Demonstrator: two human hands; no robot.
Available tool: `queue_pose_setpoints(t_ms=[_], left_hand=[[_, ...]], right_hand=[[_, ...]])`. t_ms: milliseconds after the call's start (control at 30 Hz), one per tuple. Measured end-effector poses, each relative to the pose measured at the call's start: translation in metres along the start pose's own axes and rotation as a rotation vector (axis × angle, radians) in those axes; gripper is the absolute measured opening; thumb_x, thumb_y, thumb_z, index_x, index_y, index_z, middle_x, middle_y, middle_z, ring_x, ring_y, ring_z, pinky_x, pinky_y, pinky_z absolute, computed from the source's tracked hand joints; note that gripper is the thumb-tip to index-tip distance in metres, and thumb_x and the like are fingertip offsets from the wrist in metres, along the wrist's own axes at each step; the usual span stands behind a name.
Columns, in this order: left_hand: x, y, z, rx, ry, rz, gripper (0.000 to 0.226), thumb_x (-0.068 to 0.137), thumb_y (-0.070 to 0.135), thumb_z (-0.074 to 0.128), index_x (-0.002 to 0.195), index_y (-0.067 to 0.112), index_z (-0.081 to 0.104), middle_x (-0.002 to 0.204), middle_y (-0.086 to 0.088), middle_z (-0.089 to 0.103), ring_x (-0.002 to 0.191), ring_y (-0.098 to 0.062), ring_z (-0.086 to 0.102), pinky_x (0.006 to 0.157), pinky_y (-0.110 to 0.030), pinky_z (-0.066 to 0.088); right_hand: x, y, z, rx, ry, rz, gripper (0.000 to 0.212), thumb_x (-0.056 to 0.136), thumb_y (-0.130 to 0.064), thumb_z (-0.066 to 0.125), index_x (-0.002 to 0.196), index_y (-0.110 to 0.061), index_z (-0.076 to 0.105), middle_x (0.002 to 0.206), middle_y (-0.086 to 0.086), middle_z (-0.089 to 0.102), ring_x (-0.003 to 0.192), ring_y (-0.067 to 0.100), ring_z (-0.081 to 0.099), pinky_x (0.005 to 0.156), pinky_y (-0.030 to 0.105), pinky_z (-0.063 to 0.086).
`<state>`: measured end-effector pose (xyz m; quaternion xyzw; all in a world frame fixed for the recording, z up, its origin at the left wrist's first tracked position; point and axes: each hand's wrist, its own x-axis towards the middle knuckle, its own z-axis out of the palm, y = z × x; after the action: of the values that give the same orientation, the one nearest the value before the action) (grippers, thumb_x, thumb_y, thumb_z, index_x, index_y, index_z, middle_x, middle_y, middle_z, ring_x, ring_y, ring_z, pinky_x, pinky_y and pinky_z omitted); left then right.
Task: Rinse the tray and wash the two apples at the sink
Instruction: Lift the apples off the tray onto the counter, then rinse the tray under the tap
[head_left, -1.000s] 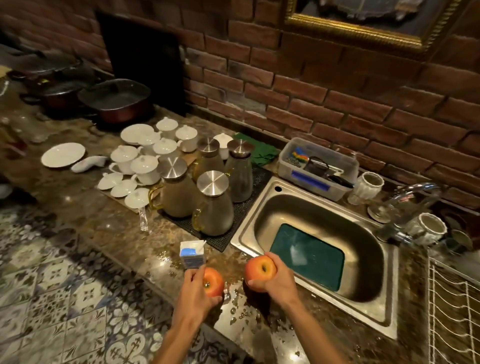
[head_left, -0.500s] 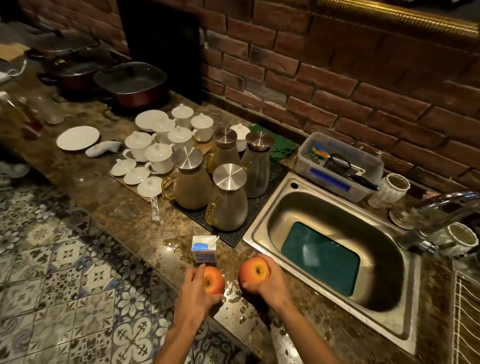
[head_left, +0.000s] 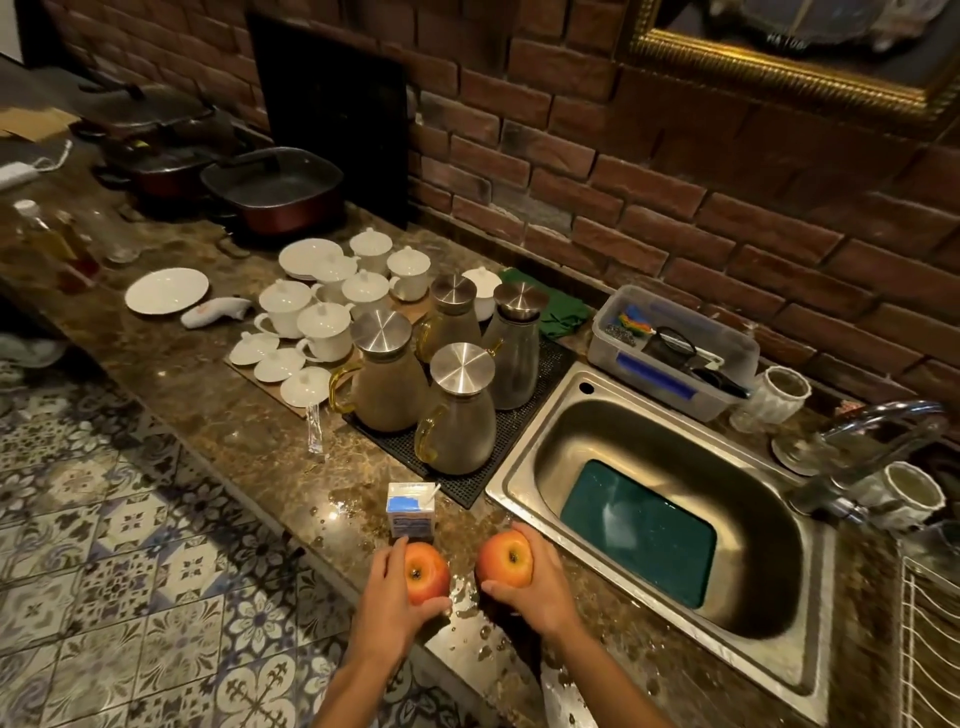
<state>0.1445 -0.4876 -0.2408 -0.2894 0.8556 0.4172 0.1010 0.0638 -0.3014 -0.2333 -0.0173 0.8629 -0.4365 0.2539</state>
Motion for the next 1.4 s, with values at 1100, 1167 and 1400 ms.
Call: queue_pose_setpoints(t_ms=[1100,1167,1400], left_hand=[[0.055,0.270,0.035,0.399,0.090,0.872,0.059,0.099,0.061,0.017,0.155,0.047,0.008,0.168,0.014,-0.004,0.155,-0.014,-0.008,0.124,-0.044,0.005],[0.063,0.274,0.056,0.448,0.062,0.863,0.062,0.099,0.061,0.018,0.156,0.045,0.002,0.168,0.012,-0.009,0.154,-0.015,-0.013,0.124,-0.044,0.001],[0.094,0.264,0.113,0.576,-0.019,0.791,0.077,0.088,0.071,0.000,0.158,0.037,-0.006,0.168,0.002,-0.010,0.155,-0.023,-0.010,0.126,-0.046,0.002]], right_hand=[[-0.036,0.013,-0.256,-0.168,0.720,-0.082,0.074,0.091,-0.065,0.046,0.154,-0.032,0.025,0.163,-0.006,0.026,0.150,0.017,0.020,0.121,0.047,0.026],[-0.036,0.029,-0.268,-0.166,0.743,-0.034,0.078,0.090,-0.066,0.046,0.155,-0.030,0.023,0.164,-0.005,0.024,0.151,0.019,0.019,0.121,0.047,0.026],[-0.020,0.080,-0.296,-0.203,0.713,0.147,0.087,0.088,-0.067,0.049,0.157,-0.023,0.019,0.165,-0.002,0.021,0.151,0.023,0.016,0.122,0.050,0.024]])
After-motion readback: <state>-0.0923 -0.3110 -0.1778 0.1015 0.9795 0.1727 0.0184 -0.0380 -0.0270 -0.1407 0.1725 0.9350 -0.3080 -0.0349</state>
